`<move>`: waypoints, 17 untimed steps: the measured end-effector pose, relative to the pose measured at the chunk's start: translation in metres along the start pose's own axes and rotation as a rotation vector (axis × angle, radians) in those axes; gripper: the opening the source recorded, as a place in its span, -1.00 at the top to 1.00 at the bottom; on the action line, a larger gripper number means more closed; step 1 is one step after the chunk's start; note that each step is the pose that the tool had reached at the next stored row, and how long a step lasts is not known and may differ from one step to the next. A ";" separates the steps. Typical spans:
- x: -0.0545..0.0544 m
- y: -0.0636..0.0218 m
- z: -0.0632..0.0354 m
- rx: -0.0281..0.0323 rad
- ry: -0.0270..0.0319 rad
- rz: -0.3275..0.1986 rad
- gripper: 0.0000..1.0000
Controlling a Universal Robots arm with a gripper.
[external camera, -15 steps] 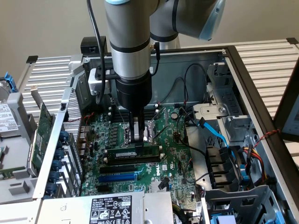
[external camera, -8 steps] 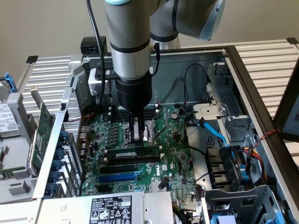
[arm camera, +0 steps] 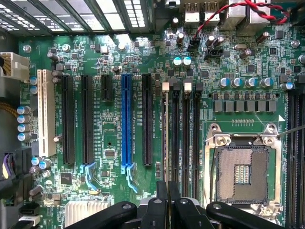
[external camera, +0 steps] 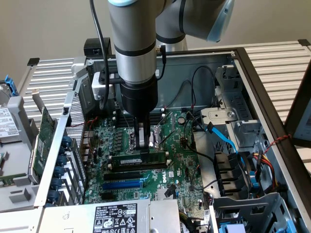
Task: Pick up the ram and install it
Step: 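Insert the ram into the slot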
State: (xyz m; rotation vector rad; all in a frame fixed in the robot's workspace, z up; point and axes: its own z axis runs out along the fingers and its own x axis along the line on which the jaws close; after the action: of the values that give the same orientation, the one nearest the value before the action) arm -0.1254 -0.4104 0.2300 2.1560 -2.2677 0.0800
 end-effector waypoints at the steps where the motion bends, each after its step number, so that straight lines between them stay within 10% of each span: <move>1: 0.000 0.0000 0.0003 0.0003 0.0001 0.000 0.75; 17: 0.000 0.0006 -0.0100 0.0019 -0.0001 0.000 0.58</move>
State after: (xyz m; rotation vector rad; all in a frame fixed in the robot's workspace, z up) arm -0.1263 -0.4104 0.2400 2.1566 -2.2690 0.0822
